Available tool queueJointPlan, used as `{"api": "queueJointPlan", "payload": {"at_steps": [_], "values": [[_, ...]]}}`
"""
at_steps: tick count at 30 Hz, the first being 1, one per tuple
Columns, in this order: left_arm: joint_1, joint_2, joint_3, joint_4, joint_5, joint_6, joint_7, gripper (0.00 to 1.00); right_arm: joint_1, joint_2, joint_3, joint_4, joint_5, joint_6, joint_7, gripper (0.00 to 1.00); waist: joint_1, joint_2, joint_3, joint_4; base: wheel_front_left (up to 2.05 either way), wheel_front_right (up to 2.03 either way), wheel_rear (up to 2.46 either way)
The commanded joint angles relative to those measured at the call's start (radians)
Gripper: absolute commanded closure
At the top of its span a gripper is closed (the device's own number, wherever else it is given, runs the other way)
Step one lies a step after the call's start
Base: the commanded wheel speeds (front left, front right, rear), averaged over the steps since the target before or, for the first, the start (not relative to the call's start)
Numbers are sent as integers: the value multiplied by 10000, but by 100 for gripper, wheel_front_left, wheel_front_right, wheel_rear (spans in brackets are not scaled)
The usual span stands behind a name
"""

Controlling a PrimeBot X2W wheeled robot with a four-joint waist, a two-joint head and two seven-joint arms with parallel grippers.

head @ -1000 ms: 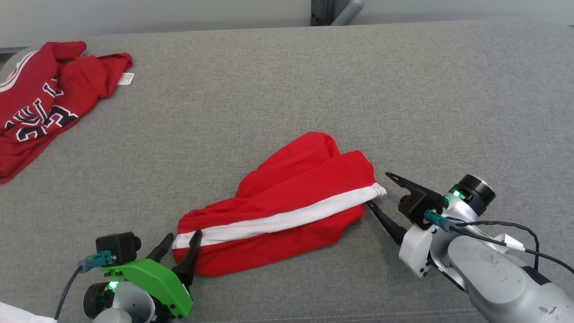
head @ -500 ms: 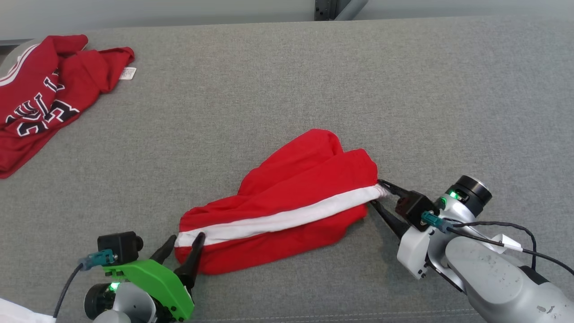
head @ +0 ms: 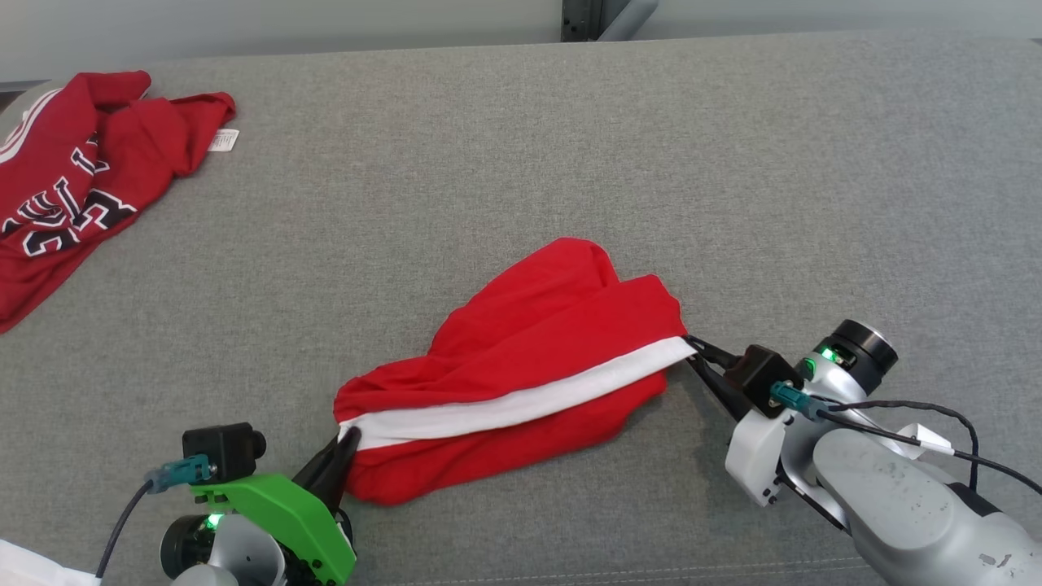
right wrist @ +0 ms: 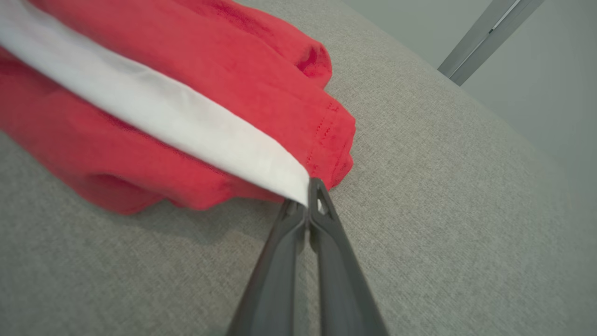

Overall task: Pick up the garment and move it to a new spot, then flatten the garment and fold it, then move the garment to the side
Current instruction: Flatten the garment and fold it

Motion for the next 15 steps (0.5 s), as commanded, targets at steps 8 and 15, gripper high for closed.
{"api": "queueJointPlan", "payload": {"at_steps": [8, 15], "values": [[342, 226, 83, -1126, -176, -2, -151, 100, 295, -428, -344, -632, 449, -18, -35, 100, 0, -1, -291, -117, 0, 0, 0], [767, 569, 381, -3564, -117, 372, -63, 100, 826, -1652, -602, -2945, 1570, -18, 1151, 100, 0, -1, -440, -354, 0, 0, 0]]}}
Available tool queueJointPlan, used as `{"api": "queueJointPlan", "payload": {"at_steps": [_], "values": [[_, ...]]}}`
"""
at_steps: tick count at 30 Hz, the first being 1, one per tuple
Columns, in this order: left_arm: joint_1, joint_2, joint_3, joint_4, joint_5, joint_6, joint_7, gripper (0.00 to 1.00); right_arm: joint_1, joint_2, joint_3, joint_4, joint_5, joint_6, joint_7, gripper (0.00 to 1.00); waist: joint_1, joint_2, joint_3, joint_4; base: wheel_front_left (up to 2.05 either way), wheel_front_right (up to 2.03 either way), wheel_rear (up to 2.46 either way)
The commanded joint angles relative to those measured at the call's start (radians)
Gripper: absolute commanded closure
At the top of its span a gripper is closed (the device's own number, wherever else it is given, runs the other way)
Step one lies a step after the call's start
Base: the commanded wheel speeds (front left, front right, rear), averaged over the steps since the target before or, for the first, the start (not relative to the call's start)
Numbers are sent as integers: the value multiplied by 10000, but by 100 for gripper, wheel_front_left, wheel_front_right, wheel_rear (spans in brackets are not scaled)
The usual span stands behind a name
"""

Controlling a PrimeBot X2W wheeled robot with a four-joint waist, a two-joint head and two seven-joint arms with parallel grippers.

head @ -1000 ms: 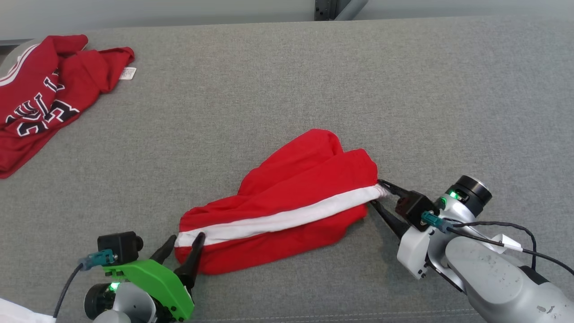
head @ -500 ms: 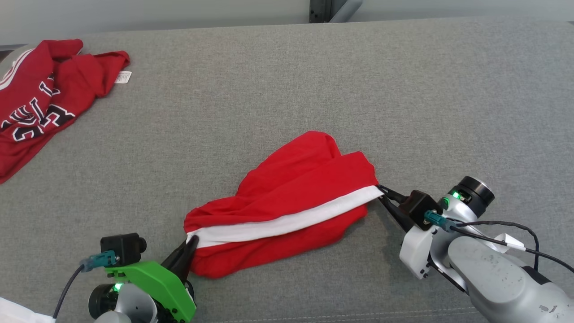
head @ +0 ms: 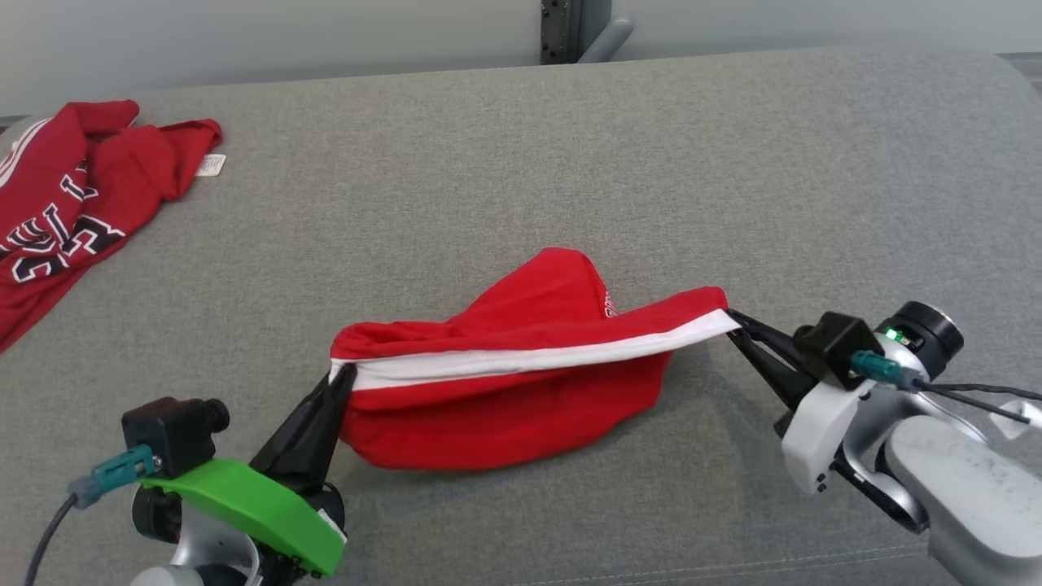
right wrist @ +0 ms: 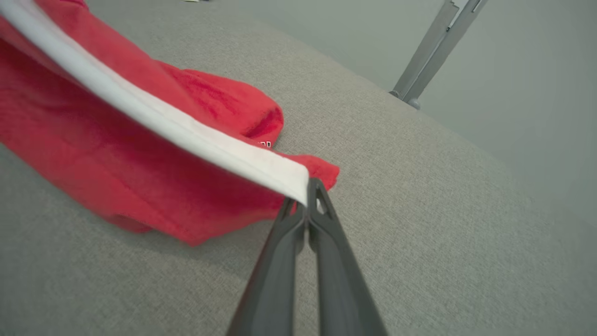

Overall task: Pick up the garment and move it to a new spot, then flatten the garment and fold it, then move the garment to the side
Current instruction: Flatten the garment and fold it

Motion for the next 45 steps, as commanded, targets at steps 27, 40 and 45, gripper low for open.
{"api": "queueJointPlan", "payload": {"at_steps": [27, 40, 45], "values": [[-12685, 464, 363, 1861, 1490, 547, 2724, 100, -8472, 810, -5276, -1038, 2790, -27, 2413, 100, 0, 0, 5189, -865, 0, 0, 0], [-15458, -598, -1213, 7472, 3491, -564, -2340, 100, -10570, 3184, -5784, 2730, 735, -16, -857, 100, 0, 0, 6110, -977, 0, 0, 0], [-13599, -834, -2030, 8483, 3348, -688, -3691, 100, -7979, 2432, -4782, 1966, 1960, -16, -1199, 100, 0, 0, 5781, -907, 0, 0, 0]]}}
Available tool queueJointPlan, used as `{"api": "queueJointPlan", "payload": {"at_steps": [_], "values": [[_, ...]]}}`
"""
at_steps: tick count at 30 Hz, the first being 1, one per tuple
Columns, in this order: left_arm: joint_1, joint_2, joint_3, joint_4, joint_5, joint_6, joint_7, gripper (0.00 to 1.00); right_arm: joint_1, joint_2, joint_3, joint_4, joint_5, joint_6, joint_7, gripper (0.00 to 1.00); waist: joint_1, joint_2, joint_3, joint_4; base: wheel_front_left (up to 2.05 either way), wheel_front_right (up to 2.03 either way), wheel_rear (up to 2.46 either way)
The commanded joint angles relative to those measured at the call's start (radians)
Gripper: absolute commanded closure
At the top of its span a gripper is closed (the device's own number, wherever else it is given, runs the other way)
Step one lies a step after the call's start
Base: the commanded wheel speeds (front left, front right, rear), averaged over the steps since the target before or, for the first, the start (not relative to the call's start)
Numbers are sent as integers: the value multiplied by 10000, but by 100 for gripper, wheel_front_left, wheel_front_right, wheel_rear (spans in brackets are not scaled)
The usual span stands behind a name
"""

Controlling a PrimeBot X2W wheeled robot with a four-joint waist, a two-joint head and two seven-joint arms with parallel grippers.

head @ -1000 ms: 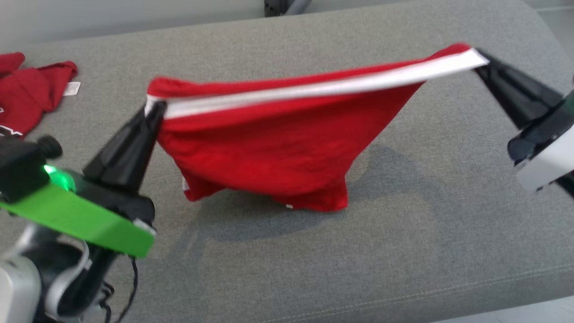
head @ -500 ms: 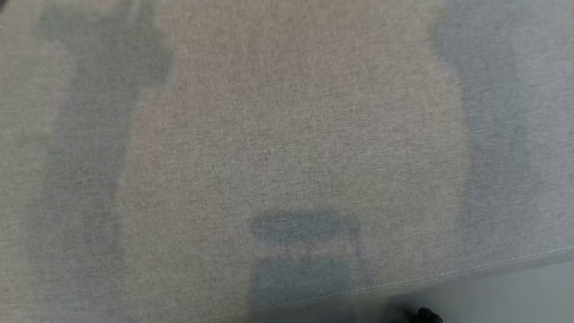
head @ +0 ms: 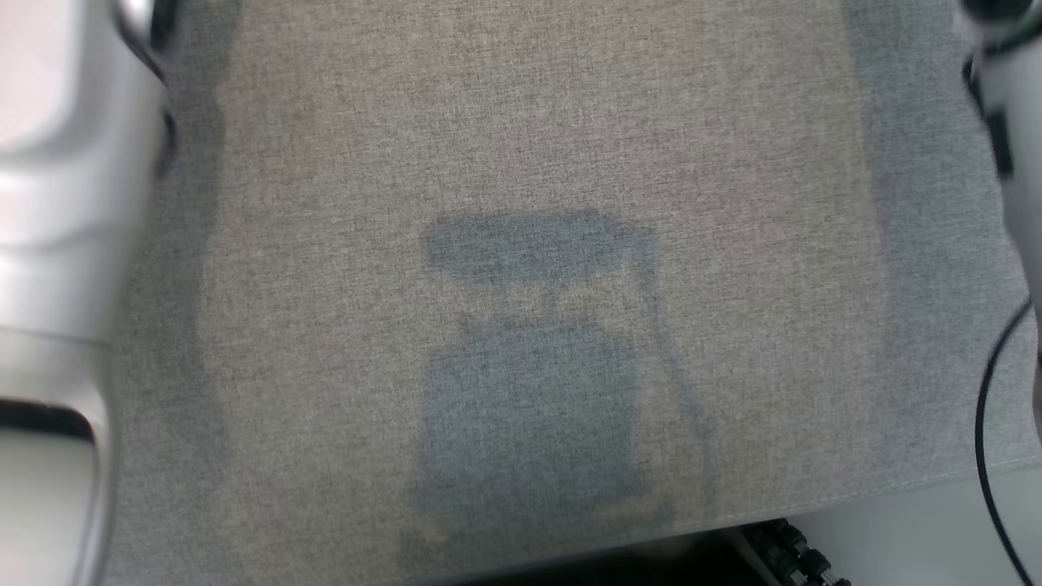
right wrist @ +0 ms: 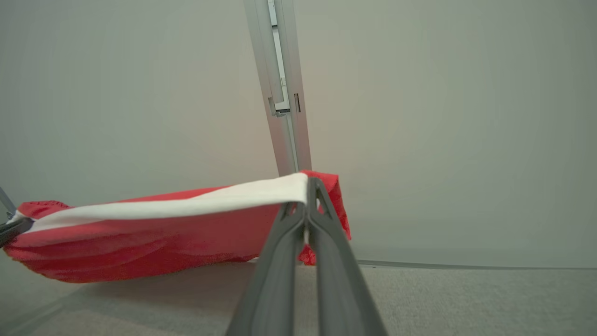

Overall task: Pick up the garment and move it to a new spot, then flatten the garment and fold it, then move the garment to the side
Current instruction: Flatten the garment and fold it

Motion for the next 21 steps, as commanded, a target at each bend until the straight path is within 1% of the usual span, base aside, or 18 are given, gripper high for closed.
{"api": "queueJointPlan", "payload": {"at_steps": [1, 3, 5, 8, 10, 12, 15, 17, 21], "values": [[253, 29, -64, -6, -68, -12, -137, 100, 463, -219, 87, -221, 112, -18, -90, 100, -3, 0, -245, 39, 0, 0, 0], [1260, 32, -304, 19, -229, -21, -379, 100, 1760, -675, 223, -1018, 327, -18, -98, 100, -3, 0, -492, 80, 0, 0, 0], [2221, 51, -416, -162, -431, -22, -538, 100, 3162, -1091, 352, -1874, 301, -19, -87, 100, -3, 0, -800, 122, 0, 0, 0], [3904, 171, -521, -626, -953, -22, -634, 100, 5176, -1616, 375, -3000, -95, -19, -89, 100, -3, 0, -1552, 150, 0, 0, 0], [5121, 263, -407, -1055, -1307, -21, -641, 100, 6492, -1641, 189, -3591, -252, -19, -89, 100, -3, 0, -2230, 105, 0, 0, 0], [6550, 436, -359, -1555, -1592, 8, -643, 100, 7788, -1862, 259, -4086, -650, -19, -85, 100, -3, 0, -2995, -11, 0, 0, 0], [9100, 532, -161, -2536, -2294, 387, -629, 100, 9750, -2018, 177, -4636, -1055, -24, -84, 100, -3, 0, -4122, -204, 0, 0, 0], [10823, 677, -91, -3355, -2668, 734, -592, 100, 10993, -2159, 67, -4914, -1284, -30, -85, 100, -3, 0, -4736, -342, 0, 0, 0], [13855, 996, 191, -5611, -3371, 1805, -543, 100, 13255, -2054, -296, -5567, -1573, -33, -84, 100, -3, 0, -5327, -549, 0, 0, 0]]}}
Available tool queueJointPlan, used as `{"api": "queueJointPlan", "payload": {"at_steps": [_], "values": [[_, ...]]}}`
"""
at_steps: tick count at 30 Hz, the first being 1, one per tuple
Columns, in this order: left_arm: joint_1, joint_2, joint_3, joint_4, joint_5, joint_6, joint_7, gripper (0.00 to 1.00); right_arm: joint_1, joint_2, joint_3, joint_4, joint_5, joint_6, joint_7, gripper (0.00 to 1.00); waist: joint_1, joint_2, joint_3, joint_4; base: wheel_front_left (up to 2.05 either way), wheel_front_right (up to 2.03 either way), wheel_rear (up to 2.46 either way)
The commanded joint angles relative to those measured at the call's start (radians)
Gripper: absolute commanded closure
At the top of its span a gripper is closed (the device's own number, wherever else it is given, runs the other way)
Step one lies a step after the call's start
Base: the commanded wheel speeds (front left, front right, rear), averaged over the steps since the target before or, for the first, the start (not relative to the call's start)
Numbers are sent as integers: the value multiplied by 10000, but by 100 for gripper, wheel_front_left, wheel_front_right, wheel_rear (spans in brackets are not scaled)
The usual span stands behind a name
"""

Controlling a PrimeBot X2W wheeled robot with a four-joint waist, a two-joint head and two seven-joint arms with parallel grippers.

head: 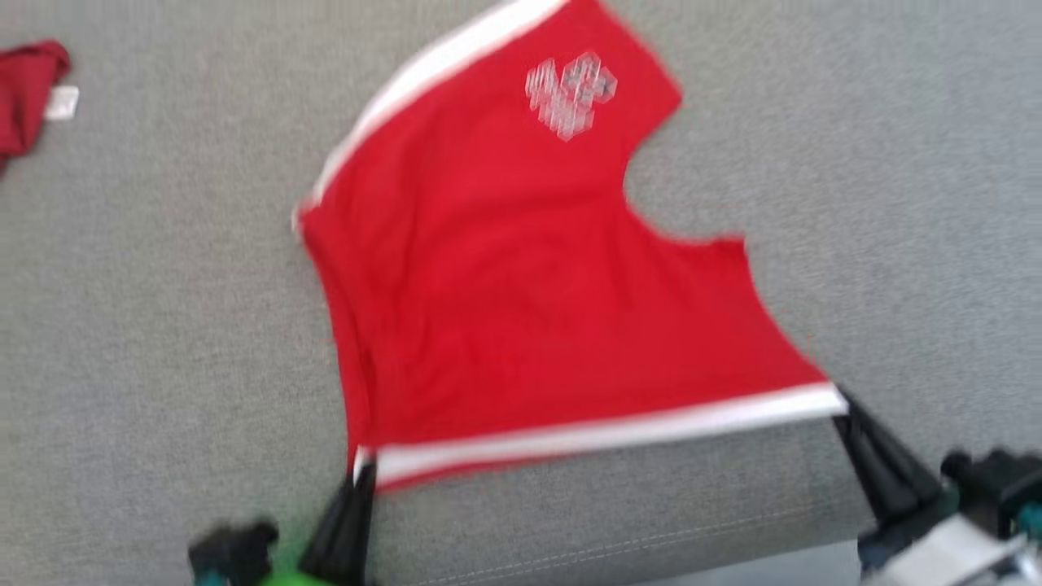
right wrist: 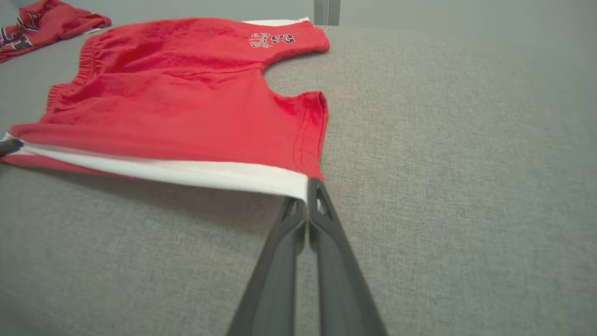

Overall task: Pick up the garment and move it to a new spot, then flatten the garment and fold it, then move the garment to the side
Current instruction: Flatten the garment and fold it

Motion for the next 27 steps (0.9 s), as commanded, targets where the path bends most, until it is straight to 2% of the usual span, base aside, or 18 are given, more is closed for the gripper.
{"api": "queueJointPlan", "payload": {"at_steps": [1, 6, 10, 14, 15, 18, 24, 27], "values": [[1659, 385, 130, -717, -266, 715, 128, 100, 1029, -48, -129, -191, -152, -53, -31, 100, 1, -1, -1797, -511, 0, 0, 0], [3995, 469, 241, -3447, -902, 1696, 380, 100, 2721, 126, -685, -962, 219, -63, 219, 100, 1, -1, -1874, -293, 0, 0, 0], [4137, 300, 152, -4601, -1493, 1832, 1004, 100, 2400, -450, -694, -1523, 374, -48, 887, 100, 1, -1, -1717, -62, 0, 0, 0], [3110, 128, 367, -5086, -1496, 2145, 1383, 100, 719, -878, -645, -1537, 677, -48, 1374, 100, 1, -1, -1149, 194, 0, 0, 0], [3110, 128, 367, -5086, -1496, 2145, 1383, 100, 719, -878, -645, -1537, 677, -48, 1374, 100, 1, -1, -1149, 194, 0, 0, 0], [1810, -26, 361, -5347, -1201, 2278, 1743, 100, -1164, -1329, -172, -1236, 876, -47, 1652, 100, 1, -1, -247, 500, 0, 0, 0], [-1030, -388, 300, -4711, -772, 2702, 2755, 100, -5003, -1876, 1445, 304, 1863, -37, 2287, 100, 1, -1, 1205, 1324, 0, 0, 0], [-1968, -694, 370, -3819, -919, 2693, 2991, 100, -6618, -1937, 2458, 1343, 2287, -37, 2578, 100, 1, -1, 1573, 1693, 0, 0, 0]]}}
